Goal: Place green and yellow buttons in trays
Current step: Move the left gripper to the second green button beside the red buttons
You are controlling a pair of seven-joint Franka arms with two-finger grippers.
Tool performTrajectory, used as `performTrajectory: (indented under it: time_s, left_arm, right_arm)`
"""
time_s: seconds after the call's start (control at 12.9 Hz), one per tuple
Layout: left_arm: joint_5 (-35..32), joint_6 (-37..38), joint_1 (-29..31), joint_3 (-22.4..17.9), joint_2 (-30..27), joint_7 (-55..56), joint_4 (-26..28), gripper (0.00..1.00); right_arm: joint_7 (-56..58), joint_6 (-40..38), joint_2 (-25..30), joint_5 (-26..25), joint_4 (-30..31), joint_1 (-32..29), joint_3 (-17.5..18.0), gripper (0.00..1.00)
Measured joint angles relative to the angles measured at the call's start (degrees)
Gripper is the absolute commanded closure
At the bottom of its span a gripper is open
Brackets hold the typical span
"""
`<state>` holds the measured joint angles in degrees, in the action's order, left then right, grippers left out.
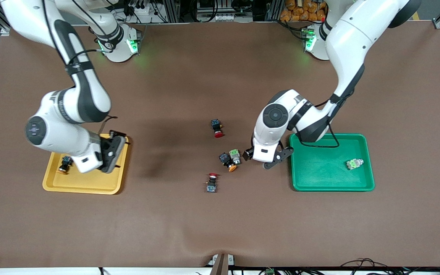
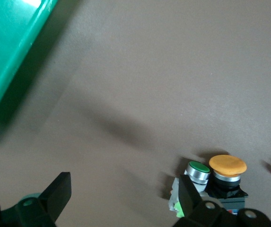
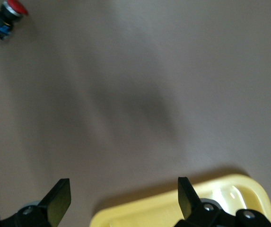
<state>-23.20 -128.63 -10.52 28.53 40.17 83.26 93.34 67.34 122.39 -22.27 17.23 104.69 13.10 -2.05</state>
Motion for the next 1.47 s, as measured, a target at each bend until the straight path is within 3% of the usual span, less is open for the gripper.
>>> performTrajectory:
  time_s: [0.39, 0.78, 1.16, 1.47]
  left_arm:
    - [0.05, -0.49, -1.42, -0.63, 2.22, 23.83, -1.86, 0.00]
    - [0.12, -0.56, -4.11, -0.63, 7.41, 45.46, -7.80, 0.00]
    - [0.60, -0.56, -5.22, -0.63, 9.13, 59.80, -10.22, 0.00]
    - [3.23, -0.61, -5.85, -0.66, 10.11, 63.05, -10.30, 0.00]
  right_arm:
    - [0.05, -0.18, -0.81, 0.00, 0.19, 0.77, -0.36, 0.00]
    - [0.04, -0.15, -0.93, 0.03, 0.20, 0.42, -0.93, 0.00]
    - [0.04, -0.03, -1.12, 0.04, 0.21, 0.32, -1.01, 0.00]
    - [0.04, 0.04, -1.46, 0.05, 0.21, 0.32, -1.01, 0.00]
